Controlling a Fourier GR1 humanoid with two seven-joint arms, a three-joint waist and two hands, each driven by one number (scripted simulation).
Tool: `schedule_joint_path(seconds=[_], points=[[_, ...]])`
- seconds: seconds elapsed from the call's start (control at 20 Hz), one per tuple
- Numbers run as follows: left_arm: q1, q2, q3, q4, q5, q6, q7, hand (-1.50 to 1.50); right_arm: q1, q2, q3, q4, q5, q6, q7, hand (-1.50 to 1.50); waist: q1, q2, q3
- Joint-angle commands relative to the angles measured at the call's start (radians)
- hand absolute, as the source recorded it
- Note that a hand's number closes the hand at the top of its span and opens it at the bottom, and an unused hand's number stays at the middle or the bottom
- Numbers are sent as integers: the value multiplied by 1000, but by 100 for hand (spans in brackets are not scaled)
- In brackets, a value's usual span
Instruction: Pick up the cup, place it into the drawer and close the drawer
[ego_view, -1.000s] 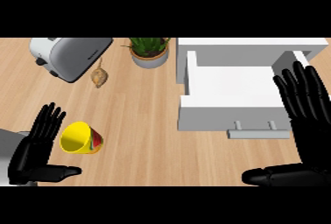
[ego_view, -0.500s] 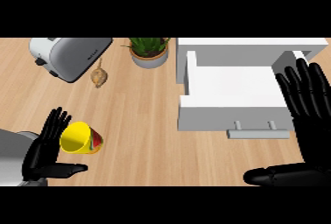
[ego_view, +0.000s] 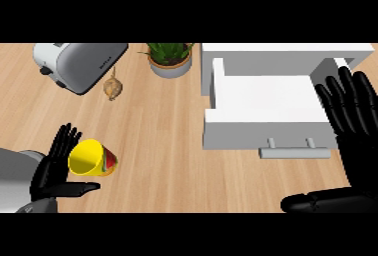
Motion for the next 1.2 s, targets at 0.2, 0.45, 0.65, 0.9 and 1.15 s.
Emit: schedule_joint_path(seconds=[0.2,0.45,0.65,0.9,1.15], points=[[-48,29,-22,152,-20,-29,-100,-150,-1,2,-4,0,13,0,-2,-150,1,0,0],[-177,45,-9,319,-32,-40,-172,-150,58,24,43,-54,30,-2,9,-150,-9,1,-1],[-145,24,-24,339,-31,-42,-230,-150,21,13,-7,56,4,30,-78,-150,-2,2,0],[-236,15,-6,403,-8,-13,-197,-150,6,5,-2,8,-16,20,2,-150,-6,2,-1],[-221,49,-4,436,19,-136,-210,-150,-73,-18,-42,23,-44,4,46,-150,-5,3,-1]])
